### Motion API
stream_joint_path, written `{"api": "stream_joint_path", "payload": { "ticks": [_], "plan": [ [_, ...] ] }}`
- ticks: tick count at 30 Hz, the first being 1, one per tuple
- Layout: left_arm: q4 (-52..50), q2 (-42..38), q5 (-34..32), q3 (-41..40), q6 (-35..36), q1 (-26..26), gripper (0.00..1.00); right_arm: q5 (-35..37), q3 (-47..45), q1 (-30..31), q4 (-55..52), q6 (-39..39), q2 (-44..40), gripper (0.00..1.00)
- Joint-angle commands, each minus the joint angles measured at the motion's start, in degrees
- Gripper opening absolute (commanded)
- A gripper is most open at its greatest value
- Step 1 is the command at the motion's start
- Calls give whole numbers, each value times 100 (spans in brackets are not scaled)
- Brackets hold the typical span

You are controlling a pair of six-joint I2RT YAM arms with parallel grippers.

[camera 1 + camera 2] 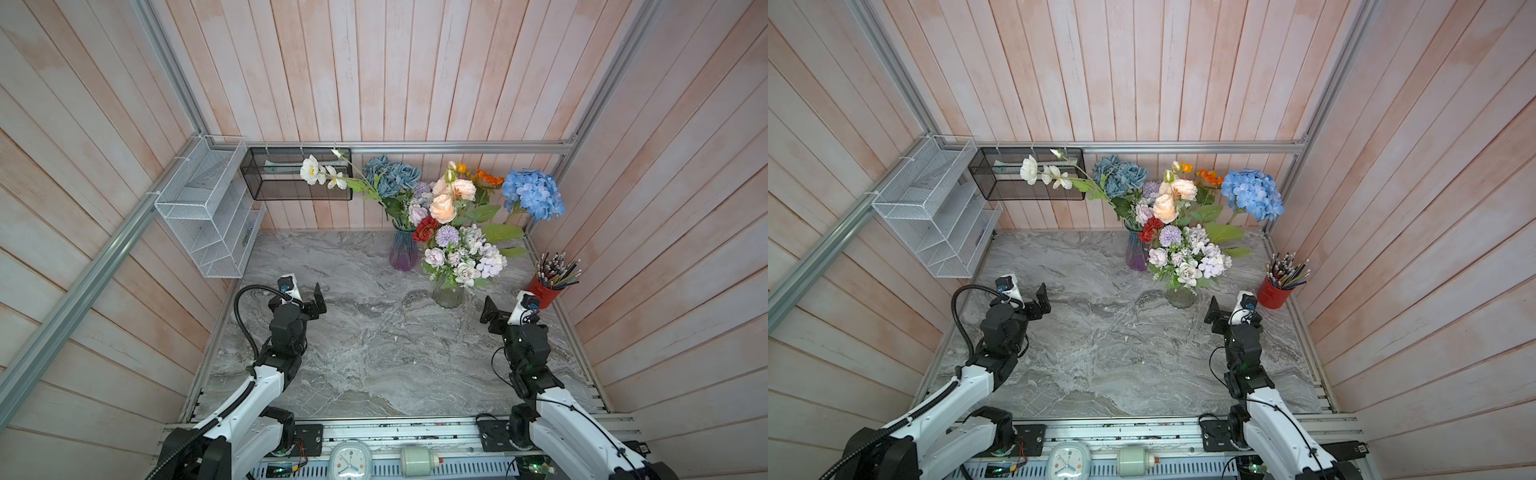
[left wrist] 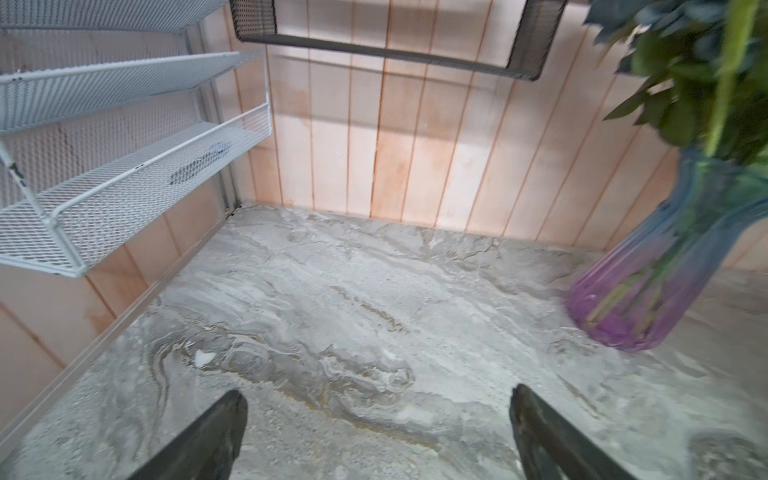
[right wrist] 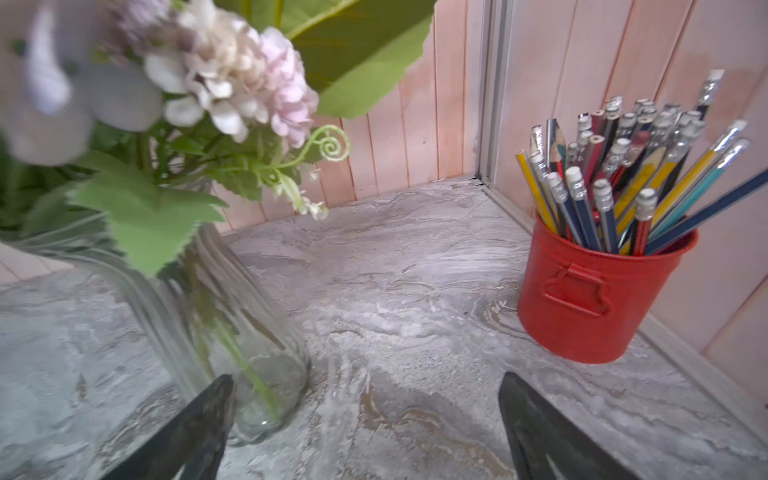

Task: Arrange flowers in a vase
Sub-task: Reset both arms

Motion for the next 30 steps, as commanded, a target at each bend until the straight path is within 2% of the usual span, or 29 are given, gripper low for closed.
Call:
{"api": "stream_joint_path", "payload": {
  "ticks": [1, 8, 12, 15, 17, 18, 21, 23, 25, 30],
  "plan": [
    [487, 385, -128, 80, 275, 286, 100, -499, 236, -274, 1018, -693, 848, 98],
    [1146, 1143, 121, -12, 663, 509, 100, -919, 220, -378, 2404, -959, 2244, 98],
    [1993, 1665, 386, -194, 792, 668, 100, -1443, 357, -582, 2654, -840, 2846, 98],
    [2711, 2107, 754, -299, 773, 863, 100, -1862, 714, -611, 2033, -1000, 2961, 98],
    [3201, 2409, 981, -352, 757, 977, 100, -2057, 749, -611, 2055, -1086, 2999, 98],
    [3199, 2547, 1067, -305, 726, 1037, 100, -2044, 723, -590, 2049, -1125, 2952, 98],
    [3720, 2925, 1436, -436, 646, 1196, 100, -1396, 677, -608, 1999, -985, 2899, 98],
    [3991, 2963, 1457, -579, 614, 1214, 100, -1304, 793, -599, 1807, -1494, 2950, 98],
    [3933, 2938, 1570, -562, 654, 1215, 100, -1108, 736, -610, 2202, -1669, 3077, 98],
    [3755, 2961, 1631, -455, 685, 1216, 100, -1151, 631, -817, 3127, -1374, 3662, 98]
  ]
}}
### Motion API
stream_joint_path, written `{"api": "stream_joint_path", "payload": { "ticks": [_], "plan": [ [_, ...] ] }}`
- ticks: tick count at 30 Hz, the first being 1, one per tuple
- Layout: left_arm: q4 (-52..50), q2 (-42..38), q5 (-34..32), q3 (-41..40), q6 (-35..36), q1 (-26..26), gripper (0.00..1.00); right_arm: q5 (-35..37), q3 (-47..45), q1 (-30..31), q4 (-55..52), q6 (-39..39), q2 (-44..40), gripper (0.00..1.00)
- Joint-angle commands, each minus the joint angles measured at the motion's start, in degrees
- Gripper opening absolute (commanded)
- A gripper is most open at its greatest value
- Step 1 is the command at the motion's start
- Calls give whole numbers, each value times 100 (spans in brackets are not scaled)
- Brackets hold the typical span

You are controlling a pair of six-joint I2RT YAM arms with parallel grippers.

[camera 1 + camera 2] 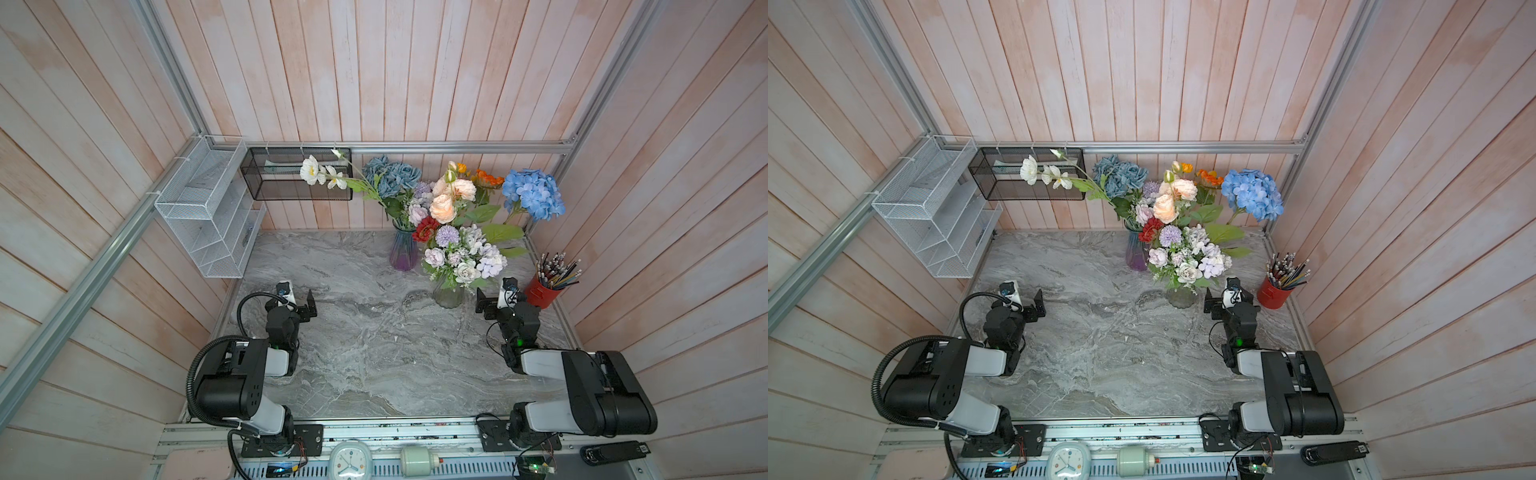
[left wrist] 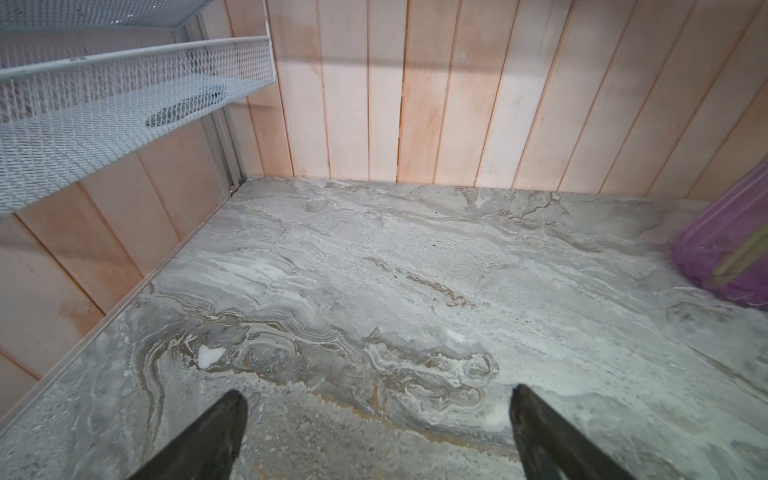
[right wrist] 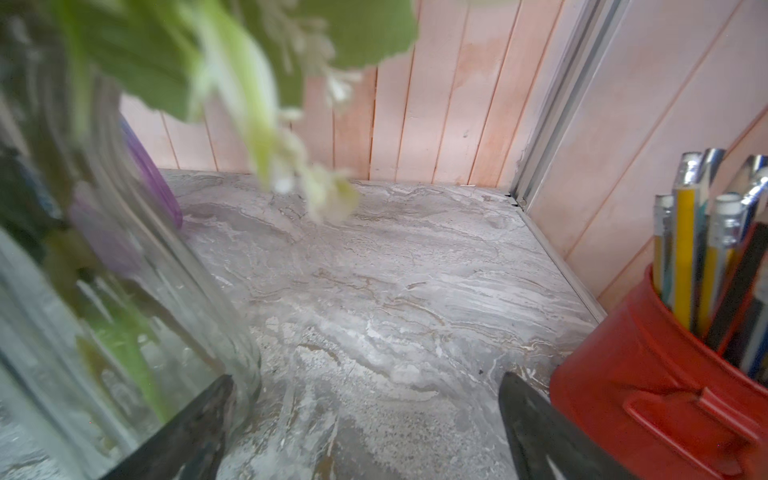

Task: Arrange flowers in a vase
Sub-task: Reset both arms

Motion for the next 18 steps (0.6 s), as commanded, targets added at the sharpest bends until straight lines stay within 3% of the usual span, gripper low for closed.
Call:
{"api": "stream_joint_path", "payload": {
  "ticks": [1, 2, 5, 9, 18],
  "plan": [
    [260, 41, 171, 77, 47, 27, 100, -81, -58, -210, 553, 39, 206, 98],
    [262, 43, 172, 77, 45, 27, 100, -353, -139, -306, 700, 29, 289, 98],
    [183, 48, 221, 115, 9, 72, 100, -262, -520, -391, 2009, 220, 688, 98],
    [179, 52, 223, 115, -2, 80, 100, 150, -90, -403, 740, 399, 430, 98],
    [192, 38, 223, 106, 8, 80, 100, 158, -126, -417, 854, 416, 459, 98]
  ]
}}
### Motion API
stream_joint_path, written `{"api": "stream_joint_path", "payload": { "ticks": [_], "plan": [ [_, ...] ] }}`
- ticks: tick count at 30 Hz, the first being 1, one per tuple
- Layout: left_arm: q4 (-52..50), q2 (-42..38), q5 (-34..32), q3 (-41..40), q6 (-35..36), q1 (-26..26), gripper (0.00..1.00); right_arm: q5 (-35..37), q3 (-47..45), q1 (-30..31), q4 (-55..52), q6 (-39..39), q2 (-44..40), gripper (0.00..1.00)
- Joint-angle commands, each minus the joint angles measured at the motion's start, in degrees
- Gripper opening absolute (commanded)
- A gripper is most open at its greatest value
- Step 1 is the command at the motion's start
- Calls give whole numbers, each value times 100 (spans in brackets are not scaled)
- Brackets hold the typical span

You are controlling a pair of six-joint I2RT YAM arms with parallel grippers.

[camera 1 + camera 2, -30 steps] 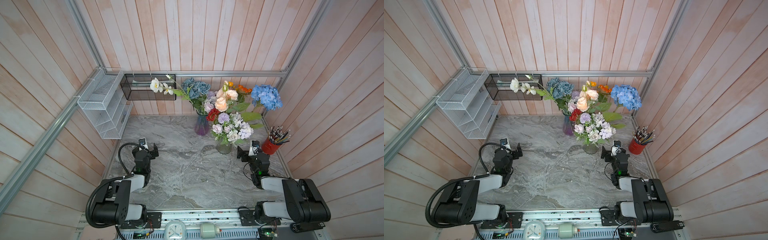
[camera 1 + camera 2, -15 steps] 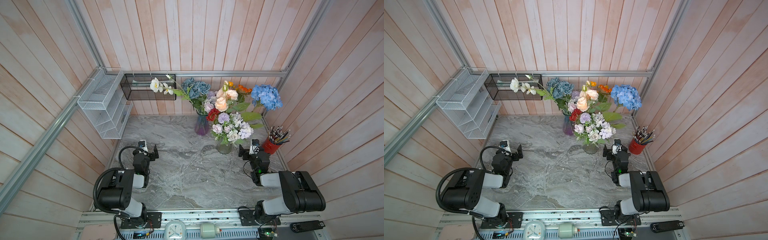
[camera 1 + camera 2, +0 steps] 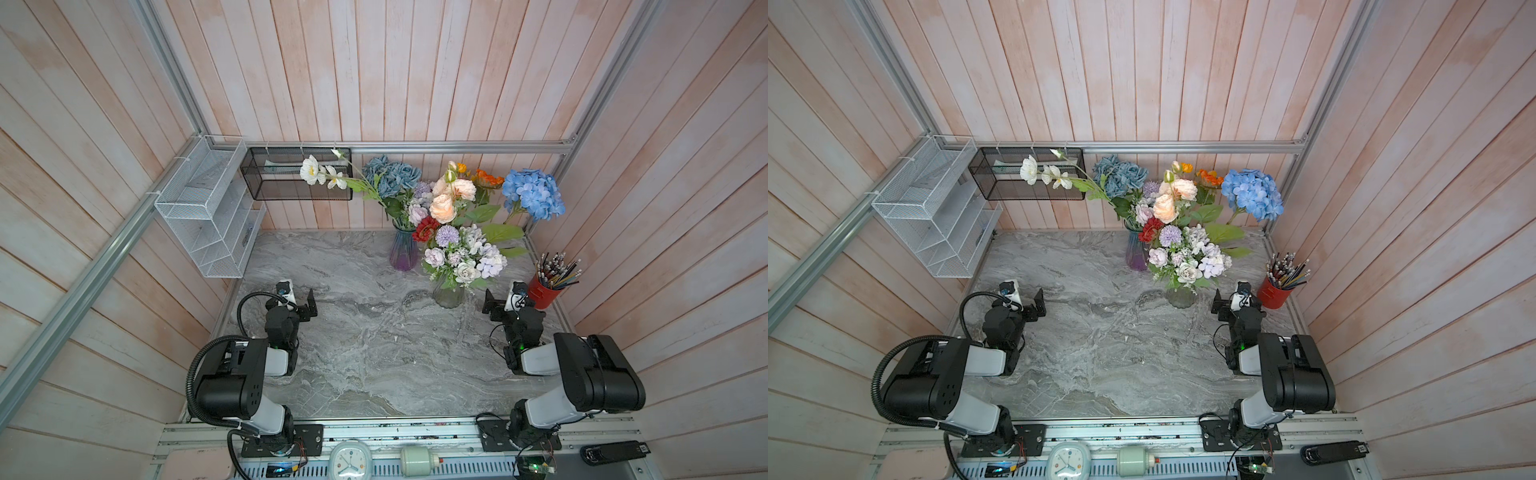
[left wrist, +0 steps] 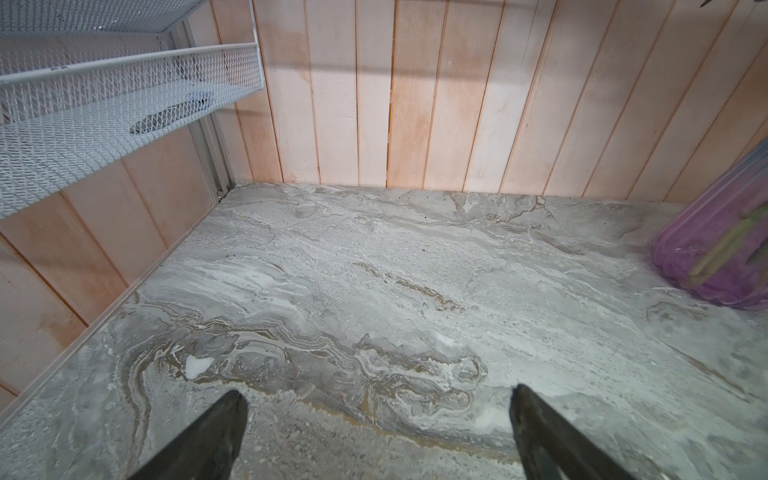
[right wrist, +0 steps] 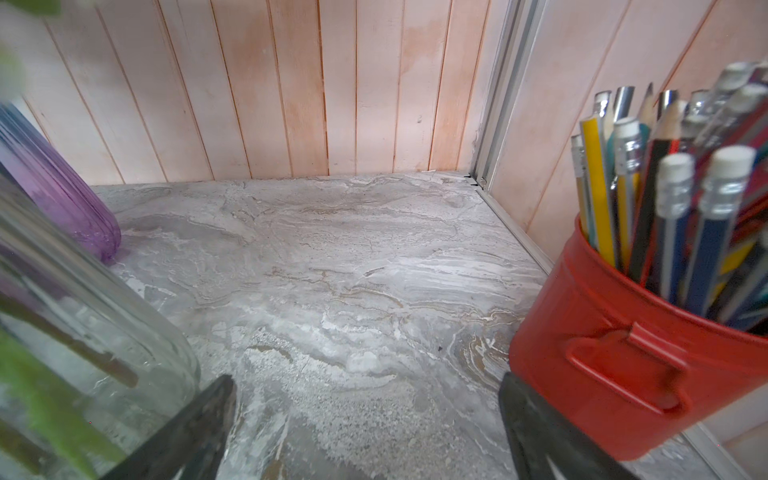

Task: Arrange flowers in a vase
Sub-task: Reset both arms

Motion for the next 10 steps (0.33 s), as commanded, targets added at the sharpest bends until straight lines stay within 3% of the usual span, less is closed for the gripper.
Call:
{"api": "stream_joint_path", "payload": {
  "ticks": [1, 10],
  "plan": [
    [160, 43, 62, 100, 9, 30, 100, 88, 100, -30, -64, 90, -82, 98],
    [160, 52, 62, 104, 5, 30, 100, 91, 100, -33, -52, 88, -82, 98]
  ]
}}
